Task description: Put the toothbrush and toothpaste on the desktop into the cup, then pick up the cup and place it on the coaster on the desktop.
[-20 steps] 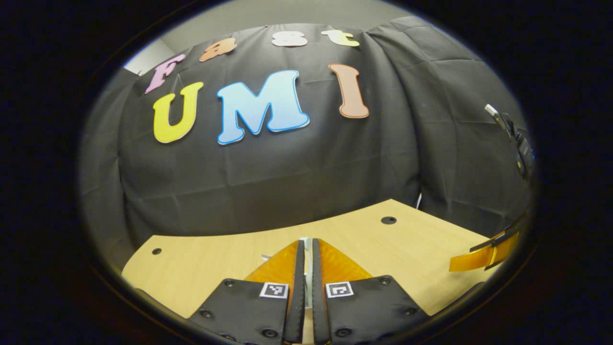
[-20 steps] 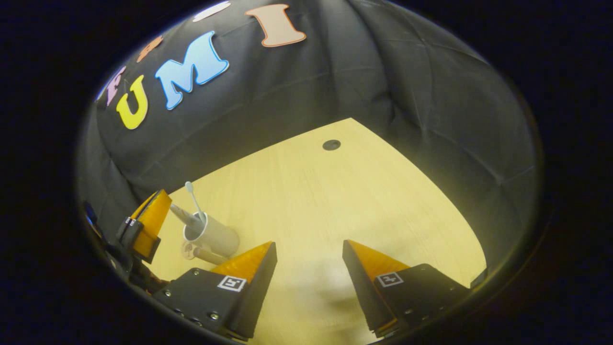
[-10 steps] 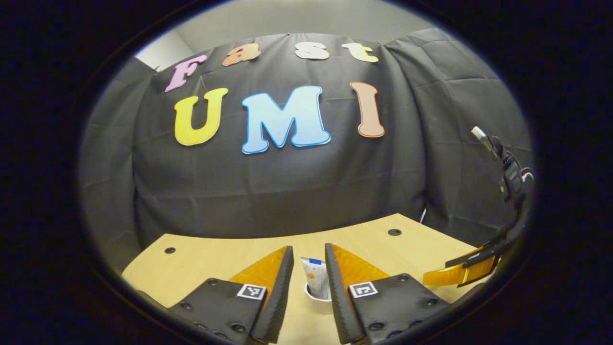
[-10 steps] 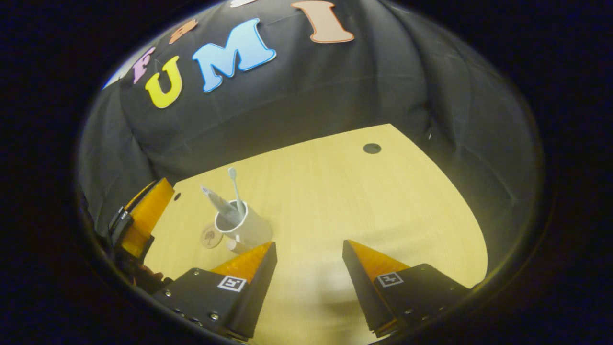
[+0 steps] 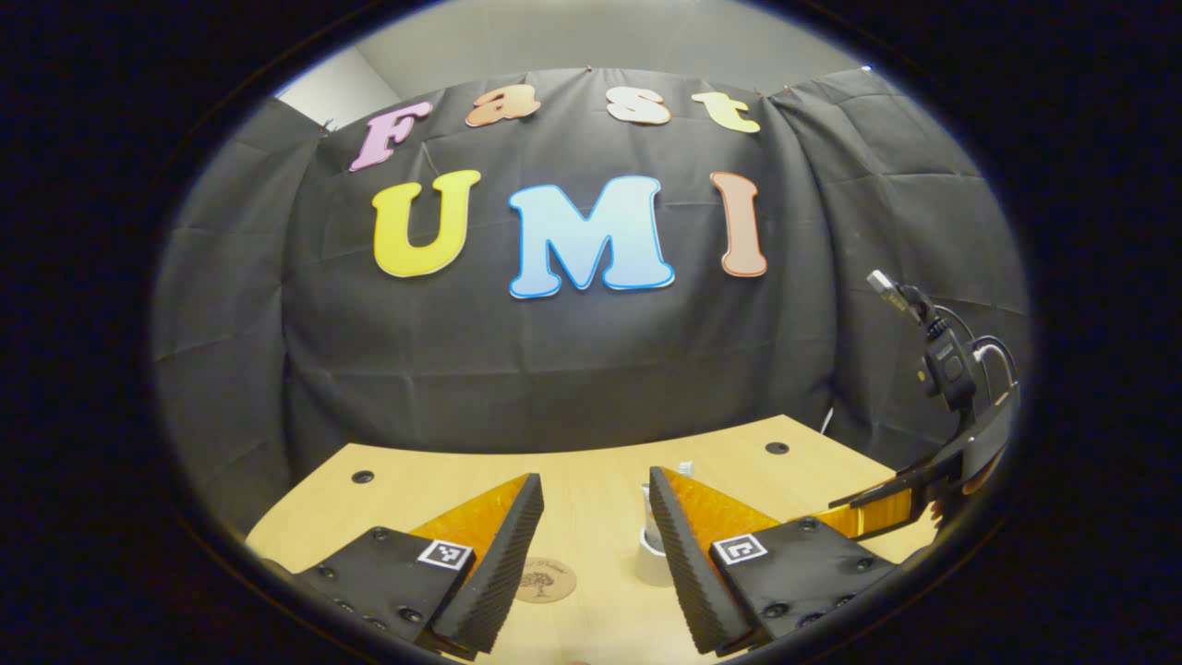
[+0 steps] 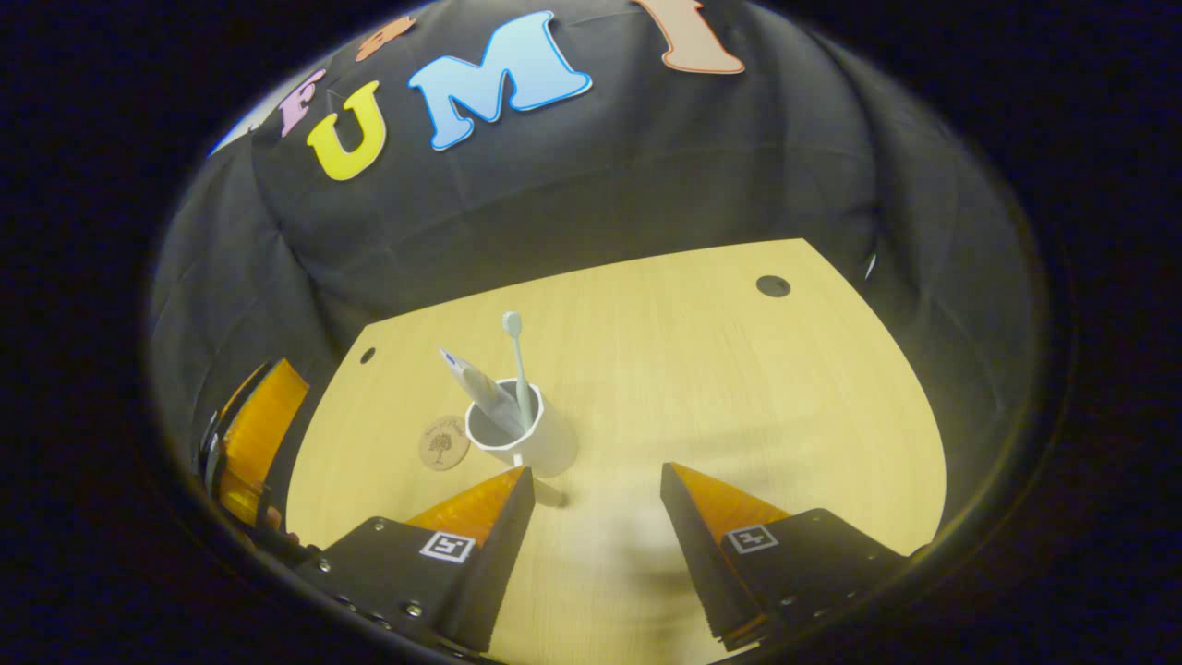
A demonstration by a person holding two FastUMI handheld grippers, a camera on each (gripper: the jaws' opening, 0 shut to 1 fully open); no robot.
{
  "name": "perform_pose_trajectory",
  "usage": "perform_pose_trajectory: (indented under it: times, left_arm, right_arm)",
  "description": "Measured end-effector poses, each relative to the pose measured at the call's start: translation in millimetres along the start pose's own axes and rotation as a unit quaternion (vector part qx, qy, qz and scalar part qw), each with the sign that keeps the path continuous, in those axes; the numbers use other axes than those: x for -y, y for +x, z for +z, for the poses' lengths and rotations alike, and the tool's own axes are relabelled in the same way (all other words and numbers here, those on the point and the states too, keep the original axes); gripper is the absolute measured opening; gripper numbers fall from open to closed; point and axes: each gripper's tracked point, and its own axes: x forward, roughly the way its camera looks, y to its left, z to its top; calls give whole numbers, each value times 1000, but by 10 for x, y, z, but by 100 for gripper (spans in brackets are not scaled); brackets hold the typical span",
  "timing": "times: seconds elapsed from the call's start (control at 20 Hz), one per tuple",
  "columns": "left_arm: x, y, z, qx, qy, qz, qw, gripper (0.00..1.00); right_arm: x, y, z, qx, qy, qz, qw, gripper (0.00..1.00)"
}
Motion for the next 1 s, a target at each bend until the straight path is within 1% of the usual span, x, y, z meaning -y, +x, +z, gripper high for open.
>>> perform_pose_trajectory:
  times: [0.05, 0.15, 0.3, 0.45, 0.5, 0.55, 0.7, 0.85, 0.95, 1.0]
  left_arm:
    - [-51, -49, 3, -3, -1, 2, 1000, 78]
    - [-157, -158, 29, -6, 0, 11, 1000, 80]
    - [-315, -302, 60, -7, 3, 28, 1000, 78]
    - [-460, -450, 18, -15, -3, 45, 999, 80]
    - [-513, -499, 9, -18, -5, 53, 998, 80]
    - [-578, -548, 3, -22, -4, 63, 998, 80]
    - [-721, -685, -3, -26, -8, 83, 996, 80]
    - [-809, -781, -15, -29, -12, 95, 995, 80]
    - [-846, -831, -29, -34, -13, 100, 994, 80]
    - [-862, -850, -50, -38, -15, 103, 994, 80]
  right_arm:
    - [-44, 20, -9, -10, -4, 2, 1000, 83]
    - [-132, 64, -40, -30, -14, 4, 999, 83]
    - [-216, 133, -80, -64, -40, -1, 997, 83]
    - [-299, 187, -119, -90, -64, 0, 994, 83]
    - [-327, 214, -123, -97, -70, 0, 993, 76]
    - [-357, 239, -124, -103, -76, 1, 992, 79]
    - [-421, 357, -150, -135, -106, -6, 985, 78]
    - [-436, 474, -191, -172, -129, -17, 976, 78]
    - [-455, 590, -209, -195, -141, -20, 970, 73]
    - [-478, 644, -229, -204, -147, -19, 968, 72]
